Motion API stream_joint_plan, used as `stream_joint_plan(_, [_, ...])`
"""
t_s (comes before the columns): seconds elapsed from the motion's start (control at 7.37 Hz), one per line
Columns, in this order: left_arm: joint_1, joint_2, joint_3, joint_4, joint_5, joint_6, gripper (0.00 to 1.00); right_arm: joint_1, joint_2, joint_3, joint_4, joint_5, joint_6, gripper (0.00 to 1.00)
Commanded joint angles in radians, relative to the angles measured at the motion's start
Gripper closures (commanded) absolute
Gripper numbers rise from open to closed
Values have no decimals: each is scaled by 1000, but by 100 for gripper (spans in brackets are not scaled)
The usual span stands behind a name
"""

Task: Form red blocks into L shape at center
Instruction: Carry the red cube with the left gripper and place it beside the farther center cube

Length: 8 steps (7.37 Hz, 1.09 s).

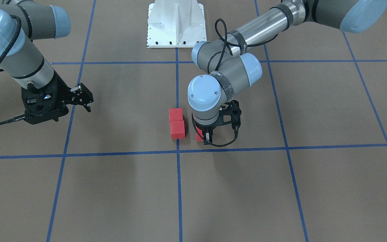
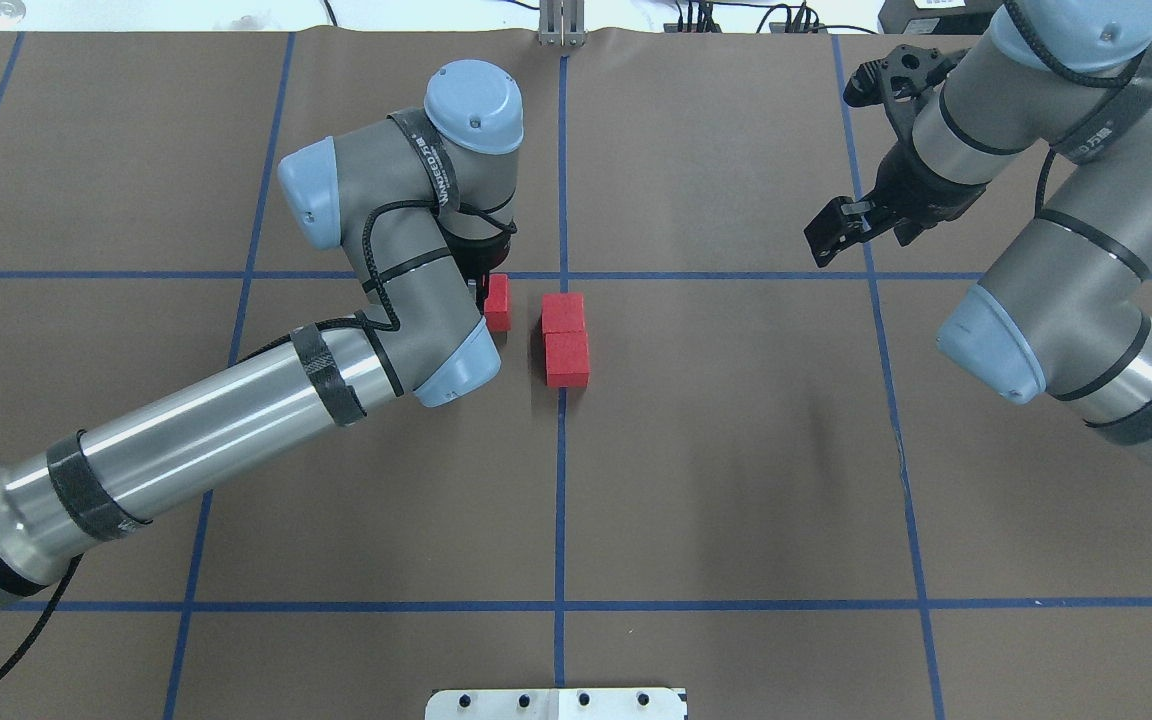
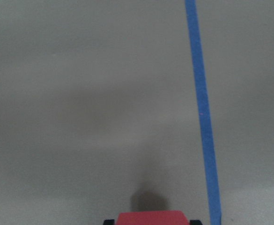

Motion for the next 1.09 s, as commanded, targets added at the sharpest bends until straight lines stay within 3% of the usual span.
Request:
stream_joint_plan(0.0, [1,-10,-3,1,-1,-47,100,1,-2,2,0,0,0,1])
stream_joint_plan(0.95, [36,-22,0,-8,0,-49,100,1,-6,0,0,-1,0,1])
